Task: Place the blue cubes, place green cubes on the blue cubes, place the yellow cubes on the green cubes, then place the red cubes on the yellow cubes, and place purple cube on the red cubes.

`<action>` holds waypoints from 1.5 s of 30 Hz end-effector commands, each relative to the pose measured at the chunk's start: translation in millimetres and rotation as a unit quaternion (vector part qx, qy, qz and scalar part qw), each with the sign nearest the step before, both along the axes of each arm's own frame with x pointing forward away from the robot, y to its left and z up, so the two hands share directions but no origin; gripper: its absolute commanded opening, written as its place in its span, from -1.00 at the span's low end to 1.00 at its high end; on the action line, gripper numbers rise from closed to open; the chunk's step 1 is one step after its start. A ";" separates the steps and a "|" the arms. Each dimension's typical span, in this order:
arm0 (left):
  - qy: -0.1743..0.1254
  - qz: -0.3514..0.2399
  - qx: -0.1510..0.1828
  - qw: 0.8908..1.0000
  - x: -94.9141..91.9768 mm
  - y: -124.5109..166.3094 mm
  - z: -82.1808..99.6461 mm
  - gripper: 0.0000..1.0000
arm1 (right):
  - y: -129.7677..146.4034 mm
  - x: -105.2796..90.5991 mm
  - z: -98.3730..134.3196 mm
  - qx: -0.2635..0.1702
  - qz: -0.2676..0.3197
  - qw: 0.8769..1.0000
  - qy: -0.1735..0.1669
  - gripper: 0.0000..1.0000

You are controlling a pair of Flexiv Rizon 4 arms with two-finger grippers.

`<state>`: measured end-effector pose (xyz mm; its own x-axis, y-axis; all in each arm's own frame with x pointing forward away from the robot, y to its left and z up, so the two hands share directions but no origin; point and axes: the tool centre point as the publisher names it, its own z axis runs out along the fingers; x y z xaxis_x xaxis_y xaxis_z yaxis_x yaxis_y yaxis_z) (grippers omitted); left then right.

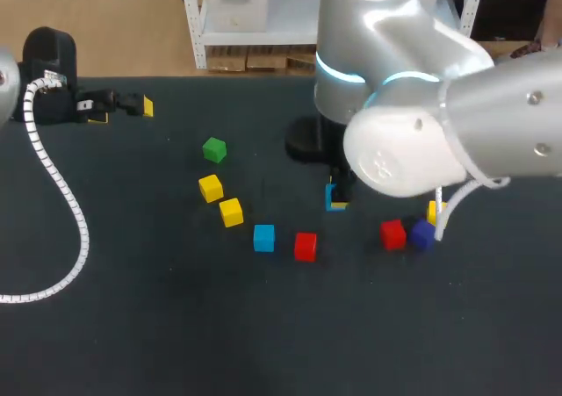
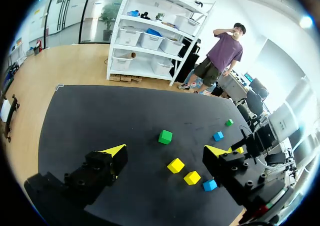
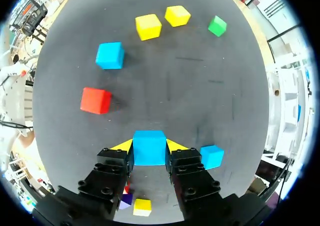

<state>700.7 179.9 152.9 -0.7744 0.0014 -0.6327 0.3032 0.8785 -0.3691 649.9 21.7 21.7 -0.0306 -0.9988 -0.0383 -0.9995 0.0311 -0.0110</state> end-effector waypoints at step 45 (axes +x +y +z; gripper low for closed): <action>-0.004 -0.005 -0.006 1.000 -0.5 3.4 -1.9 1.00 | -4.5 89.9 -18.6 -0.002 -0.022 0.999 0.048 -0.98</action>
